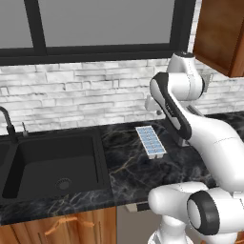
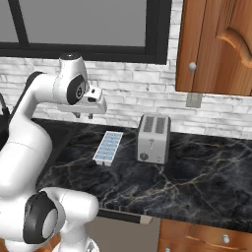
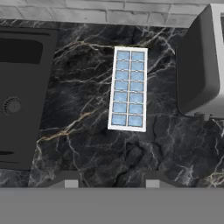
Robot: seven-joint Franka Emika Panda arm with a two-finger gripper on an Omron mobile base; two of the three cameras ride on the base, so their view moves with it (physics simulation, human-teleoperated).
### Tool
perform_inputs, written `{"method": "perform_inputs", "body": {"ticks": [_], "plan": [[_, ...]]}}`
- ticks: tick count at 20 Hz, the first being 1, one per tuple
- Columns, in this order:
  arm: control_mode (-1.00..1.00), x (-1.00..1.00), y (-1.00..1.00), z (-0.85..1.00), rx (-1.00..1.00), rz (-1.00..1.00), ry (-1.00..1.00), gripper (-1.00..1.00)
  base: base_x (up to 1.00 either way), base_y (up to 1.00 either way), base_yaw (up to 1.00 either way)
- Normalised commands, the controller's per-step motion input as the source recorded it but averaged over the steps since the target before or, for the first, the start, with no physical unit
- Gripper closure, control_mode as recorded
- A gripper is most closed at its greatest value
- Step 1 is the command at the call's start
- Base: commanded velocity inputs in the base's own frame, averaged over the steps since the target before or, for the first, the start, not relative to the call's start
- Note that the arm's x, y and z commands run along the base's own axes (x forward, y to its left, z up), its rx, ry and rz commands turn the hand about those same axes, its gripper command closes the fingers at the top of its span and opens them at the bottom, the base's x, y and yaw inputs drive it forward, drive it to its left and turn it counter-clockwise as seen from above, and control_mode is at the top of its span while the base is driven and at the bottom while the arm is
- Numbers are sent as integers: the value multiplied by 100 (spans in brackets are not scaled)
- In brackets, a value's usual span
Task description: The ice cube tray has been filled with water. Take the tray and place it in the freezer to make ice. Close the freezer door after placing the tray.
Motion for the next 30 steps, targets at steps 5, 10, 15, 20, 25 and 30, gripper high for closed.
{"method": "perform_inputs", "body": {"ticks": [5,10,15,20,25,30], "plan": [[-100,-20,0,-2,0,-2,-1,-100,0,0,0],[-100,-19,0,-40,0,-7,-4,-100,0,0,0],[-100,-21,0,-46,0,-6,-1,-100,0,0,0],[-100,-41,0,-45,0,-10,-9,-100,0,0,0],[-100,-16,-5,-13,7,-14,-1,-100,0,0,0],[-100,-23,-6,-17,18,-22,0,-100,0,0,0]]}}
